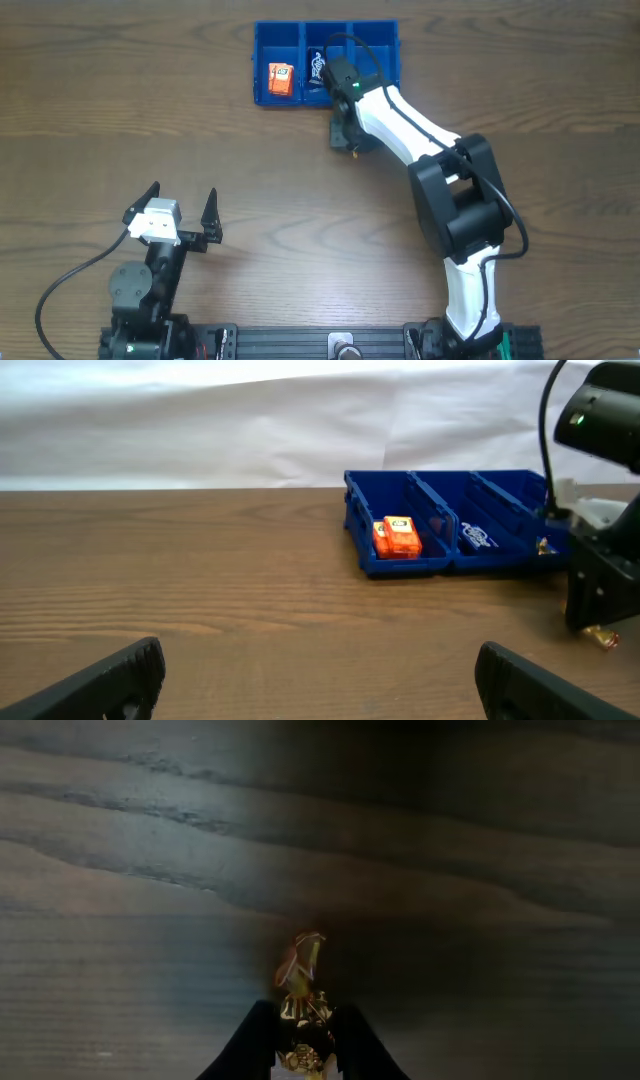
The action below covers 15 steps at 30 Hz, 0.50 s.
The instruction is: Sort Candies Into Trays
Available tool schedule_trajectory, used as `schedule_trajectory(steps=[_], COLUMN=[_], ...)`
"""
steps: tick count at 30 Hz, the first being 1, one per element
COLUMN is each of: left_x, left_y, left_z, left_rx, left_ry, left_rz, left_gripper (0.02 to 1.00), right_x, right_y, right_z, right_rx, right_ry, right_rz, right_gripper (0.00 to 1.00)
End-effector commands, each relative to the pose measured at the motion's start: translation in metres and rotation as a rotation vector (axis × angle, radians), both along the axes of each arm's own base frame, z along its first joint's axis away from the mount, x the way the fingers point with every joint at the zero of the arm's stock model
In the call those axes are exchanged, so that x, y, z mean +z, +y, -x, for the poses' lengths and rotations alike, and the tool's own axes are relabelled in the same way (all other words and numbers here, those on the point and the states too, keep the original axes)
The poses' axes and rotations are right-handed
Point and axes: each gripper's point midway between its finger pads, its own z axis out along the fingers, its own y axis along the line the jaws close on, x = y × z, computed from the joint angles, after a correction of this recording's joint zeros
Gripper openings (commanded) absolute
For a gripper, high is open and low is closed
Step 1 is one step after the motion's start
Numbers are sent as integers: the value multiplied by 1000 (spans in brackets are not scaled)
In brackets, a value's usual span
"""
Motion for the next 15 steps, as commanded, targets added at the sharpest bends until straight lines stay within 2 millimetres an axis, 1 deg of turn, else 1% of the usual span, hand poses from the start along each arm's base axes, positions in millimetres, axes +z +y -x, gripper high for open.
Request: schedule_trajectory(steps=[1,2,3,5,6,7,9,11,14,15], left_x=[-17,-17,-17,-17,-17,-17,-17,-17,-17,-17], left_y=[-1,-1,-1,-1,-1,-1,-1,-1,-1,-1], left_z=[1,1,1,1,1,1,1,1,1,1], left_rx=[-9,-9,-9,-9,-9,-9,-9,-9,-9,-9], left_ry=[48,48,48,48,48,48,48,48,48,48], left_rz=[-8,-9,-9,-8,-9,-9,-8,-9,-9,-8], left_gripper=[998,996,998,998,998,998,996,998,998,998], right_x=[144,189,210,235,240,240,226,196,147,136], right_y=[-12,-25,-34,-49,-53,-56,-60,-61,-58,-57], right_z=[-44,-56,-64,-82,-90,-98,-109,-120,-130,-132], right_rx=[-33,-53,-72,-73,-74,-76,-80,-76,-71,-69], right_ry=[-346,-458,-512,-596,-631,-650,-645,-598,-520,-504], right_rz=[-101,-105,-101,-90,-84,-76,-58,-36,-11,-7], right_gripper=[38,38,36,36,36,36,36,36,36,36])
